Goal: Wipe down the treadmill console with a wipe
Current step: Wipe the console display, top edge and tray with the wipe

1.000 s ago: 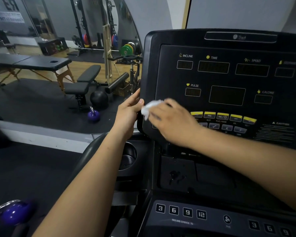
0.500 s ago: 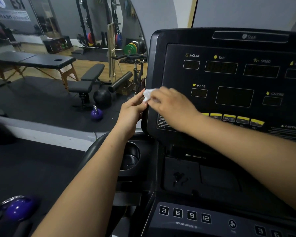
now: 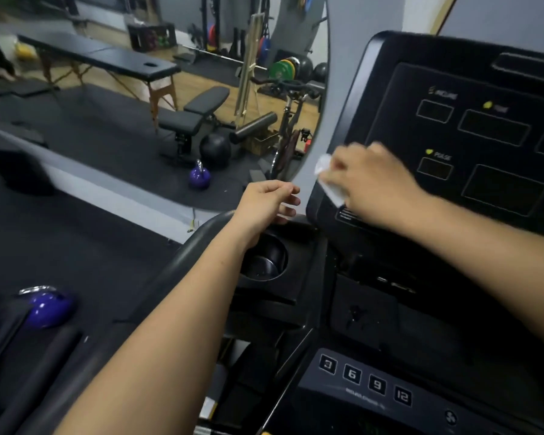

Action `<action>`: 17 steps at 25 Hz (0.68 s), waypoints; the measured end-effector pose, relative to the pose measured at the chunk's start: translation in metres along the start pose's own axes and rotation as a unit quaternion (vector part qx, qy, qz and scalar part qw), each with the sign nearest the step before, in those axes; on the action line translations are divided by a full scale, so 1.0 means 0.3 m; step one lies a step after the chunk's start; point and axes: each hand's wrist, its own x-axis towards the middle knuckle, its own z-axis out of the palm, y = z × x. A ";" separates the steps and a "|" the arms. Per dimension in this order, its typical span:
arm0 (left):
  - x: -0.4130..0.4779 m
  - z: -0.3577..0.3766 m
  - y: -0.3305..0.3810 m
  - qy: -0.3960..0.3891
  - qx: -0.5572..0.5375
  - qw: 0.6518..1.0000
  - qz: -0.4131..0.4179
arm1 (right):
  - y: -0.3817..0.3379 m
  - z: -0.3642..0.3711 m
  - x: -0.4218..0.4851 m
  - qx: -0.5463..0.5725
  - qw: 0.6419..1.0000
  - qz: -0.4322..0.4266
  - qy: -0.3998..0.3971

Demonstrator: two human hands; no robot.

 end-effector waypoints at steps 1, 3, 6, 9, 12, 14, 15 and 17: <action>-0.009 -0.005 -0.007 0.008 -0.003 1.000 0.001 | 0.005 -0.016 0.039 -0.012 1.000 0.022 0.013; -0.030 -0.010 -0.018 0.012 -0.007 1.000 0.005 | -0.049 -0.018 0.070 -0.056 0.998 0.015 0.015; -0.051 -0.026 -0.031 0.012 -0.005 1.000 0.013 | -0.167 0.049 -0.041 -0.041 0.994 -0.100 -0.024; -0.057 -0.053 -0.036 0.017 0.001 1.000 0.022 | -0.174 0.107 -0.166 -0.049 0.977 -0.197 -0.064; -0.063 -0.045 -0.035 0.026 0.000 1.000 0.013 | -0.108 0.087 -0.178 -0.036 0.973 -0.221 -0.058; -0.064 -0.008 -0.025 0.017 -0.005 1.000 0.009 | -0.026 0.056 -0.128 -0.016 0.977 -0.210 -0.026; -0.063 0.017 -0.017 0.013 -0.012 1.000 0.009 | 0.021 0.036 -0.091 -0.016 0.986 -0.165 -0.009; -0.059 0.072 -0.004 0.013 -0.018 1.000 0.016 | 0.070 0.005 -0.021 -0.019 0.999 -0.027 0.040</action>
